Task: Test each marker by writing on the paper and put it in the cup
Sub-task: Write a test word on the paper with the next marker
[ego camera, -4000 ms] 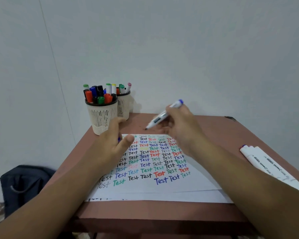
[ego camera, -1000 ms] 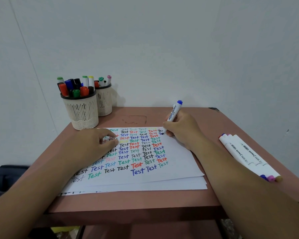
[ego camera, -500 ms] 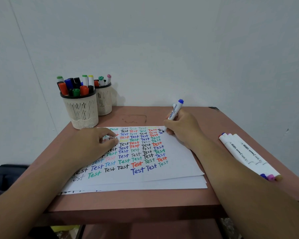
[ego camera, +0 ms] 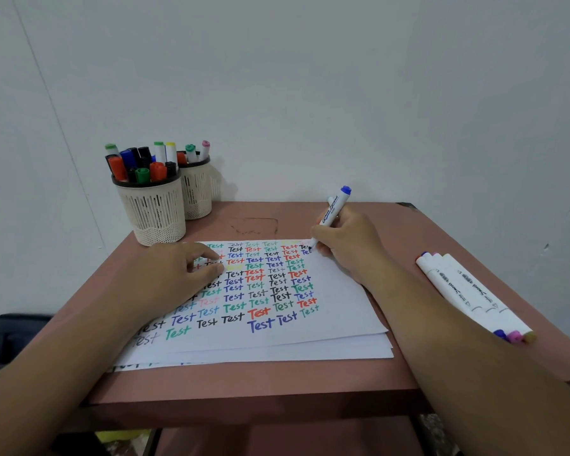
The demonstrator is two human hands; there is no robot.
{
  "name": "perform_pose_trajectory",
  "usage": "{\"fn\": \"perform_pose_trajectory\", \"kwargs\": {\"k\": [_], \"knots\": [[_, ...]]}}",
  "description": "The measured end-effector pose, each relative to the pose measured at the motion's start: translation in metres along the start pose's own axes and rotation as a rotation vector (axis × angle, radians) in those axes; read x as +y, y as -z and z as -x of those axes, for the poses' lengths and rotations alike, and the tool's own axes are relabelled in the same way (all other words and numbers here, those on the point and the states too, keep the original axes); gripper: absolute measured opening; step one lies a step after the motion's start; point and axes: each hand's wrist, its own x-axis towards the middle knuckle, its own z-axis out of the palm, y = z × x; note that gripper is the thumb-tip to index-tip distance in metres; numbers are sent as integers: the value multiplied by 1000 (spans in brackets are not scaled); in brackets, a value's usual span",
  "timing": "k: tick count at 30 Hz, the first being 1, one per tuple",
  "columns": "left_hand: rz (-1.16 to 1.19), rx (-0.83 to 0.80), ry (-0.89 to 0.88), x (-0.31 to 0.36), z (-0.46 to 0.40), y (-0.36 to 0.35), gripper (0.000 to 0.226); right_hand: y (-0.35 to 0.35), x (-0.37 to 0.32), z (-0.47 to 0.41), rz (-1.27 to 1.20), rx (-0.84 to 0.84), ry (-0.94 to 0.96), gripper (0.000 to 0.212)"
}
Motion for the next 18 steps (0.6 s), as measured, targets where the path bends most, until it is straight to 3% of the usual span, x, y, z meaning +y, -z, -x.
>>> {"fn": "perform_pose_trajectory", "kwargs": {"k": [5, 18], "knots": [[7, -1, -8, 1, 0, 0, 34, 2, 3, -3, 32, 59, 10, 9], [-30, -13, 12, 10, 5, 7, 34, 0, 1, 0, 36, 23, -17, 8]]}}
